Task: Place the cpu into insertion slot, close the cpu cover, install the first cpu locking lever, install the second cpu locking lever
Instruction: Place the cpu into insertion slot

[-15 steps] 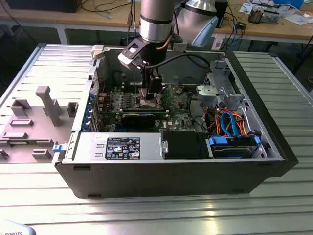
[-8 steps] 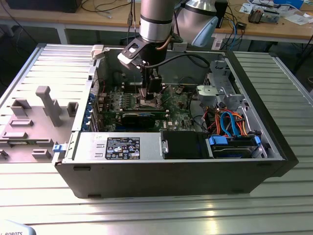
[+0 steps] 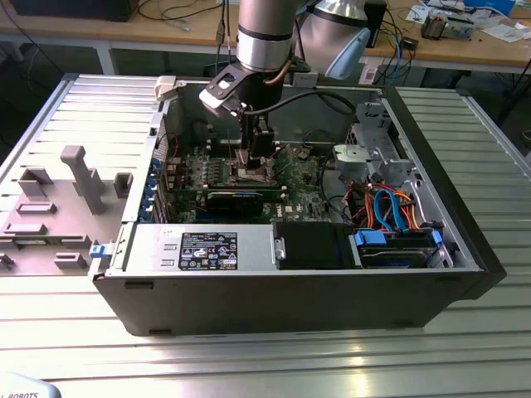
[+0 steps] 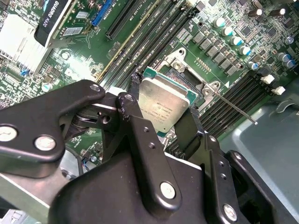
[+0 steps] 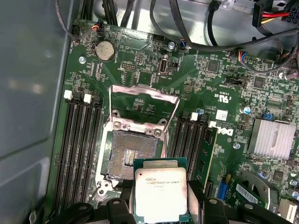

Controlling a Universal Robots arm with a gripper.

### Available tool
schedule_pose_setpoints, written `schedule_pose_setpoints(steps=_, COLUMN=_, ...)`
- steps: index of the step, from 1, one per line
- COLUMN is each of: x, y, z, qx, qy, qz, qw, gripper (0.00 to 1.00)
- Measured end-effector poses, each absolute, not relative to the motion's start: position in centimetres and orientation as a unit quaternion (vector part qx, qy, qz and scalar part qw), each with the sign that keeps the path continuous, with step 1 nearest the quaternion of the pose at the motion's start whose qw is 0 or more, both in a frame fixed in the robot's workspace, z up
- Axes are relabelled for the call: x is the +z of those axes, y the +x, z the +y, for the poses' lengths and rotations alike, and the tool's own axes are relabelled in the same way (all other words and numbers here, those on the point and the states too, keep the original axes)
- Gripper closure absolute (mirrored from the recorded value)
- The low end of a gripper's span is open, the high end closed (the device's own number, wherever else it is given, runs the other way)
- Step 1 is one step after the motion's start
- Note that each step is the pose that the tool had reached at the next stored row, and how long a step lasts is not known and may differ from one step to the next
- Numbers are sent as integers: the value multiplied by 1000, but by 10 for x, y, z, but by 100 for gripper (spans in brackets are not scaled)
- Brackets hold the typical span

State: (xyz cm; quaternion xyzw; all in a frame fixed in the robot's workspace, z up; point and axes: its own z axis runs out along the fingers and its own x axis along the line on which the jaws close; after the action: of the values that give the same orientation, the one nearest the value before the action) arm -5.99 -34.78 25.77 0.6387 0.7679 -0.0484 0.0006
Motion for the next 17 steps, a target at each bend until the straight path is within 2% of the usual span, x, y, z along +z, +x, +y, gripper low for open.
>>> schedule_pose_setpoints(steps=17, x=258, y=-60, z=-348, qx=-49, qy=648, qz=760, qw=0, gripper=45)
